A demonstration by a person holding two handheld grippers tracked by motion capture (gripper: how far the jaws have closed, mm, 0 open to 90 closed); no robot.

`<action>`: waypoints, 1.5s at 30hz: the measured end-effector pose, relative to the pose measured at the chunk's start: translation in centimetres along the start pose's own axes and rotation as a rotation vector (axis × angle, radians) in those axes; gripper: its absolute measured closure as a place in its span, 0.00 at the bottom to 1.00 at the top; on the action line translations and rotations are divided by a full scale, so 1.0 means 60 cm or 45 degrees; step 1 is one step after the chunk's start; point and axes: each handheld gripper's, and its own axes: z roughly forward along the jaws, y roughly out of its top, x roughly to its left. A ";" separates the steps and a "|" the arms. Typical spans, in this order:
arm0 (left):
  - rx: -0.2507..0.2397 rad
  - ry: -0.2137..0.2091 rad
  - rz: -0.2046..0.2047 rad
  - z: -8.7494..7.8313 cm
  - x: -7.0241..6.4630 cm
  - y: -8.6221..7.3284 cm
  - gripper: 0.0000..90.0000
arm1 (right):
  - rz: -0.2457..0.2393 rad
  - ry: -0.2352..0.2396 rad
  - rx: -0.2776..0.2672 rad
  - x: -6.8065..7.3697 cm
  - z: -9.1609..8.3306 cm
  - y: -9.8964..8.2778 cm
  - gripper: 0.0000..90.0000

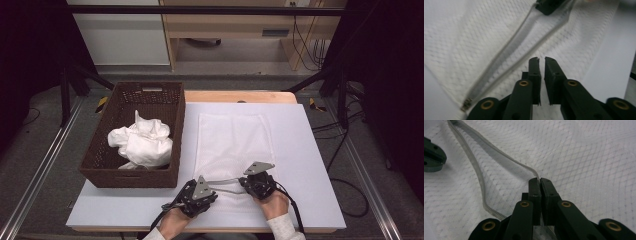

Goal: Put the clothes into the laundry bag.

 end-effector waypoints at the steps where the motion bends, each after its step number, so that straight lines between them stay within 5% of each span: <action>1: -0.016 0.015 0.006 -0.001 0.002 0.007 0.87 | 0.000 0.000 0.000 0.000 0.000 0.000 0.98; 4: -0.050 0.055 0.014 0.003 0.012 0.029 0.68 | -0.012 -0.019 -0.048 -0.001 -0.010 0.005 0.98; 8: -0.038 0.154 0.079 0.029 0.019 0.062 0.57 | -0.021 -0.019 -0.088 -0.002 -0.020 0.011 0.98; 11: -0.011 0.161 0.108 0.053 0.027 0.075 0.53 | -0.026 -0.018 -0.138 -0.004 -0.030 0.015 0.98; 13: -0.014 0.166 0.113 0.067 0.029 0.078 0.56 | -0.023 -0.017 -0.146 -0.004 -0.032 0.015 0.98; 14: -0.011 0.164 0.113 0.074 0.031 0.079 0.69 | -0.029 -0.016 -0.147 -0.004 -0.032 0.015 0.98; 16: -0.020 0.153 0.116 0.080 0.032 0.078 0.76 | -0.028 -0.014 -0.147 -0.004 -0.032 0.015 0.98; 18: -0.029 0.145 0.098 0.080 0.034 0.078 0.95 | -0.033 -0.010 -0.149 -0.003 -0.030 0.015 0.97; 25: -0.094 0.130 0.069 0.060 0.040 0.080 0.96 | -0.034 -0.097 -0.143 -0.002 -0.026 0.011 0.66; 27: -0.112 0.112 0.052 0.056 0.040 0.079 0.96 | -0.035 -0.122 -0.120 -0.003 -0.022 0.010 0.65; 33: -0.107 0.096 0.049 0.047 0.032 0.071 0.88 | 0.021 -0.066 -0.146 -0.011 -0.025 0.009 0.97; 39: -0.116 0.118 0.054 0.000 0.012 0.044 0.77 | 0.062 -0.021 -0.190 -0.018 -0.033 0.009 0.98; 45: -0.111 0.050 -0.007 -0.024 -0.003 0.001 0.92 | 0.085 -0.026 -0.258 -0.018 -0.041 0.015 0.98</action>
